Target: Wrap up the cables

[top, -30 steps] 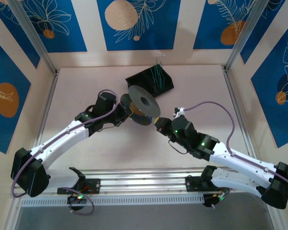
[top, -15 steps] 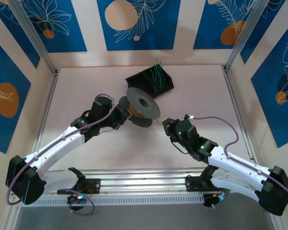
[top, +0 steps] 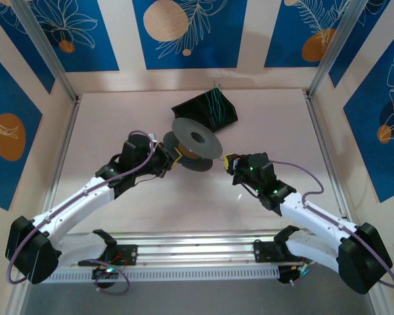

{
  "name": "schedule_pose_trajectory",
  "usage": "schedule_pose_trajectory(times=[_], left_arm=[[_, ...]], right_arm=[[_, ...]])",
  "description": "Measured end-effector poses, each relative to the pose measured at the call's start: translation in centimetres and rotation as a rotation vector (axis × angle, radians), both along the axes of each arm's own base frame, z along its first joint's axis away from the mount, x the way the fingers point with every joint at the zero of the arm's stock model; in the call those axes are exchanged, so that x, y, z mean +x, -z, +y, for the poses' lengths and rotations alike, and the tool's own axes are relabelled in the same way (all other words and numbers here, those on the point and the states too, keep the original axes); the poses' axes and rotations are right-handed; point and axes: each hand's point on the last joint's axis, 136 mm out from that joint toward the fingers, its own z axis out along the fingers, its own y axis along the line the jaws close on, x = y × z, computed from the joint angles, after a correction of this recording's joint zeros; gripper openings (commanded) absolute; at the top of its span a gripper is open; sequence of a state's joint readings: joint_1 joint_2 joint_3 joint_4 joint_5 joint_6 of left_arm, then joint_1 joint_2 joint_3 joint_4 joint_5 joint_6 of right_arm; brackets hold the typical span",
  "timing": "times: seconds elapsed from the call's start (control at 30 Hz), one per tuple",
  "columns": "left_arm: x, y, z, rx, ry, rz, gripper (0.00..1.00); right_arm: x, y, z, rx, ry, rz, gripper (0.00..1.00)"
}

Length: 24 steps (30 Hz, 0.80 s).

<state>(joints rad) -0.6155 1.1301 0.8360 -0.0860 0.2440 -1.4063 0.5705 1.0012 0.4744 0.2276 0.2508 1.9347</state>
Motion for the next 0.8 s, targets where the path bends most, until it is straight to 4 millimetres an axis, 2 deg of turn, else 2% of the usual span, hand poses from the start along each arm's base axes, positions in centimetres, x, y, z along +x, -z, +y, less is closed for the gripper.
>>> schedule_pose_trajectory(times=[0.27, 0.57, 0.8], left_arm=[[-0.4, -1.1, -1.0, -0.043, 0.048, -0.027, 0.0], [0.3, -1.3, -2.1, -0.065, 0.071, -0.042, 0.0], [0.5, -1.7, -2.1, -0.074, 0.067, -0.058, 0.0]], right_arm=[[2.2, -0.4, -0.5, 0.098, -0.049, -0.005, 0.0], [4.3, -0.9, -0.8, 0.18, -0.141, -0.035, 0.0], [4.9, -1.7, -0.5, 0.192, -0.19, -0.058, 0.0]])
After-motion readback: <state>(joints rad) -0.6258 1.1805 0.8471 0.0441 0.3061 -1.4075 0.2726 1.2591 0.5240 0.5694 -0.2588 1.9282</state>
